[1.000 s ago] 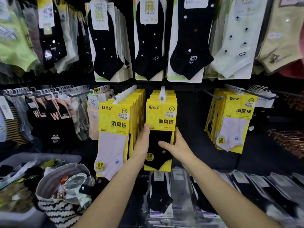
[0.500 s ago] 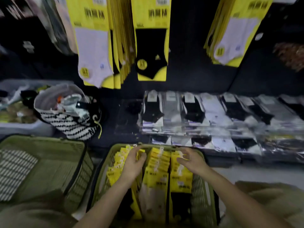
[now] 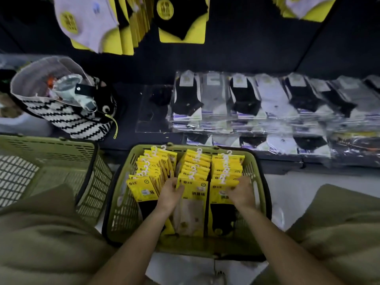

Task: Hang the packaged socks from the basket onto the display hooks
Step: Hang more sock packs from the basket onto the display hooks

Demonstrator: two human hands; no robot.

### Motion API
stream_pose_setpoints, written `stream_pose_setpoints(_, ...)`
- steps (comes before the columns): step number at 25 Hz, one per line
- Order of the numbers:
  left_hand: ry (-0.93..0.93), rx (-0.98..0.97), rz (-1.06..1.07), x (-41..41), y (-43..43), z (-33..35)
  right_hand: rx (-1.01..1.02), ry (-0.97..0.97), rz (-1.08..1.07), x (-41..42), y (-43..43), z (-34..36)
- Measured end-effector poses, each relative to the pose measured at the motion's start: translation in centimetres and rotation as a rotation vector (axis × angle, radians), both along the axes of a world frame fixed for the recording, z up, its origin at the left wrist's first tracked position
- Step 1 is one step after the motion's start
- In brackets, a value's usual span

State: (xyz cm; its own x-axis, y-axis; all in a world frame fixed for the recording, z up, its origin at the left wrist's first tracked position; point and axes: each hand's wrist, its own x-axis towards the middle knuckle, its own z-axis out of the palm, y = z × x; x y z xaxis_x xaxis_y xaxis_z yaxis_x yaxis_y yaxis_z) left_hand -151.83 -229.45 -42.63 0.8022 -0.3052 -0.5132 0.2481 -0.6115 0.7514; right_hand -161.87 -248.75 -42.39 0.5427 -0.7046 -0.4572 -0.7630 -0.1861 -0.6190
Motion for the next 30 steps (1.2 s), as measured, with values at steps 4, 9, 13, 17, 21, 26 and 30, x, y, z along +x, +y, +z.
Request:
stream_pose_setpoints(4,0.037,-0.061,-0.119,-0.7,-2.3,-0.3,0.022,-0.046,-0.026,0.0,-0.3,-1.6)
stream_pose_setpoints(9,0.023,-0.093,-0.274,-2.6,-7.1,-0.9,0.146,-0.145,0.042,0.9,-1.8,-3.0)
stream_pose_setpoints(13,-0.006,-0.072,-0.293,-3.4,-9.0,-1.4,0.142,-0.146,0.11,0.9,-3.3,-3.0)
stream_pose_setpoints(17,0.045,-0.067,-0.257,-2.6,-9.6,-1.2,0.006,-0.058,0.269,0.1,-3.5,-2.6)
stream_pose_setpoints(21,0.057,-0.08,-0.186,-3.1,-10.0,-0.9,-0.113,-0.042,0.347,-1.0,-2.9,-2.1)
stream_pose_setpoints(26,-0.051,-0.103,-0.19,-4.6,-8.8,-1.2,0.037,0.01,0.328,-1.7,-3.2,-1.3)
stream_pose_setpoints(30,-0.025,-0.099,-0.195,-5.6,-7.3,-1.0,0.09,-0.016,0.397,-2.3,-3.1,-0.5)
